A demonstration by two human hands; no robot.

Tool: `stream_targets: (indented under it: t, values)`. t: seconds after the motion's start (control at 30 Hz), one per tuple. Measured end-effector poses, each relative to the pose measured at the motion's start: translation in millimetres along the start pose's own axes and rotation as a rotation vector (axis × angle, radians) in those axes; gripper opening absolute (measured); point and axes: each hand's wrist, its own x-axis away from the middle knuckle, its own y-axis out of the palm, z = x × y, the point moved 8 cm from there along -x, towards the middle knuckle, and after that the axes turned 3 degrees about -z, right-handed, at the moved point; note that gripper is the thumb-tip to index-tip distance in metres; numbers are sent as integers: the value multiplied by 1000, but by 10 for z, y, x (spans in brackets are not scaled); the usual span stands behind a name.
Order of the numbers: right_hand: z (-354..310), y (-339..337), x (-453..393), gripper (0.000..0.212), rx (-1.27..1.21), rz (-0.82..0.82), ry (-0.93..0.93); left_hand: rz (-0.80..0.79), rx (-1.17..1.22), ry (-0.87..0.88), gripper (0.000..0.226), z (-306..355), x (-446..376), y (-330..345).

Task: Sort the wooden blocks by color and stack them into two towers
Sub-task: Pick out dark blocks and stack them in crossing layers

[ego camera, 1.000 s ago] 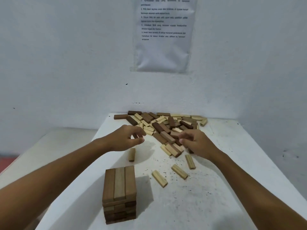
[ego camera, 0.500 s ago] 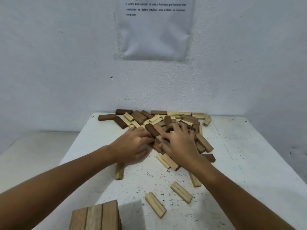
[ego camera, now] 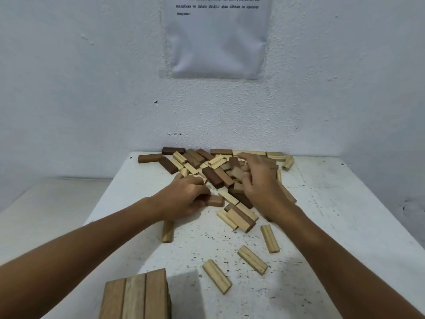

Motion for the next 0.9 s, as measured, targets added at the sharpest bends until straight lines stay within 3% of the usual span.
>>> stream_targets:
  t: [0.2,0.3,0.43,0.53,0.7,0.9]
  values:
    - [254,115,12,50,281,-253,102,-51,91,-105,29,-109,86,-109]
    - [205,153,36,43,370,-311,88,-43,129,-128,26,-111,147,-234]
    - [59,166,51,6,302,-299,77,-72,124,-173,42,-109,243,-434]
    - [-19,94,137,26,157,-235,100,-92,105,-178,47,-25,316,-663]
    - [-258,-185,380,12,-40,-147,107,-90,218,-169,52,253,450,-1222]
    - [-638,-599,713,33,-175,-112,50,-34,308,-207,53,696,565,-1730]
